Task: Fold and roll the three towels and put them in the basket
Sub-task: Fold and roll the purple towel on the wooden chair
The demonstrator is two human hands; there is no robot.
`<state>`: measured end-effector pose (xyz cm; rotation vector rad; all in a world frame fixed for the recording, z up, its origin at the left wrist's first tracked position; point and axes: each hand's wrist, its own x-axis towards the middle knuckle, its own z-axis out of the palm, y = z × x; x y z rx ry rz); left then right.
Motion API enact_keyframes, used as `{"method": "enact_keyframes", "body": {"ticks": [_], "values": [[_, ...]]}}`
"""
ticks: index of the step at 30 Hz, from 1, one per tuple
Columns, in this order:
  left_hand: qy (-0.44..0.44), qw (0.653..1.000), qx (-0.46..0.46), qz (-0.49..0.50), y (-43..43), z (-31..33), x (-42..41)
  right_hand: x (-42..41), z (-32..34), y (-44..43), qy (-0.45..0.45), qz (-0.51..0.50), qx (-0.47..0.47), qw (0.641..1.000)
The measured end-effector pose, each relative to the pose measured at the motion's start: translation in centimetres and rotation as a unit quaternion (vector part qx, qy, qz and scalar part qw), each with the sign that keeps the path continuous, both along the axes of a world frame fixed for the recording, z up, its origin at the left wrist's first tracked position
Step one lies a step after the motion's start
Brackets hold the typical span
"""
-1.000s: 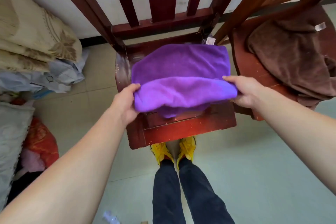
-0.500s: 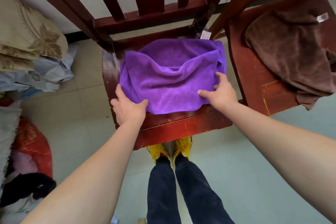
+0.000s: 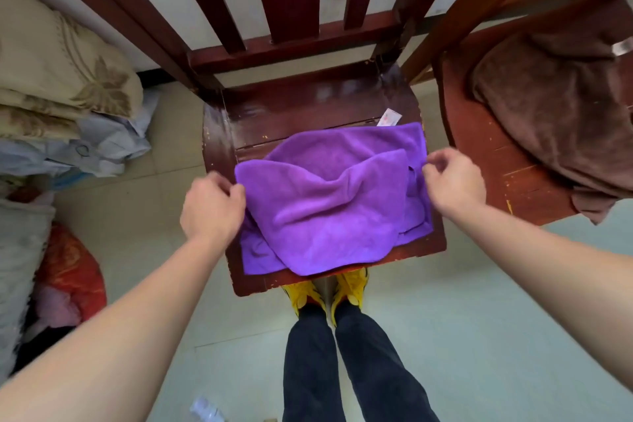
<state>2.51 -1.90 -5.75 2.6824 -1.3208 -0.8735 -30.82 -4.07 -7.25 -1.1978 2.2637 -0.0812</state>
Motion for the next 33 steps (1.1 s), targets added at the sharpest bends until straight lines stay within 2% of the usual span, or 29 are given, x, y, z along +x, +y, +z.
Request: {"method": "enact_keyframes", "body": {"ticks": [3, 6, 8, 10, 12, 15, 18, 20, 22, 25, 27, 30, 33], "values": [[0.037, 0.996, -0.035, -0.068, -4.5, -1.5, -0.6, 0.4, -1.0, -4.0, -0.039, -0.017, 0.042, 0.998], [0.066, 0.986, 0.003, -0.153, -7.3, -2.9, -2.4, 1.6, -2.1, -5.6, -0.067, -0.032, 0.083, 0.994], [0.067, 0.979, 0.047, -0.189, -7.7, -3.5, -3.2, 2.0, -2.6, -5.4, -0.086, -0.038, 0.053, 0.994], [0.069, 0.967, 0.084, -0.231, -7.4, -3.4, -3.5, 2.1, -2.4, -4.9, -0.1, -0.03, -0.02, 0.994], [0.077, 0.959, 0.063, -0.266, -6.9, -2.9, -3.4, 1.6, -1.8, -4.4, -0.104, -0.002, -0.09, 0.991], [0.158, 0.958, 0.016, -0.239, -6.6, -1.8, -3.1, 0.7, -1.3, -4.0, -0.11, 0.01, -0.126, 0.986], [0.242, 0.955, 0.025, -0.17, -6.9, -0.9, -2.6, 0.4, -1.3, -4.3, -0.117, 0.0, -0.119, 0.986], [0.268, 0.952, 0.035, -0.146, -7.4, -0.5, -2.0, 0.4, -1.4, -5.0, -0.127, -0.018, -0.107, 0.986], [0.251, 0.959, 0.025, -0.127, -8.1, -0.4, -0.8, 0.2, -1.7, -5.7, -0.131, -0.026, -0.089, 0.987], [0.098, 0.989, -0.054, -0.099, -9.4, -0.4, 1.0, 0.2, -2.4, -6.9, -0.103, -0.027, -0.075, 0.991], [0.015, 0.994, -0.101, -0.036, -9.8, -0.5, 1.9, 0.6, -2.6, -7.3, -0.065, -0.039, -0.078, 0.994], [0.018, 0.995, -0.096, 0.002, -8.5, -0.6, 1.4, 1.4, -1.8, -6.6, -0.026, -0.051, -0.098, 0.994], [0.048, 0.999, -0.011, -0.012, -4.8, -1.2, -0.7, 1.6, -0.9, -3.9, -0.018, -0.036, -0.103, 0.994]]}}
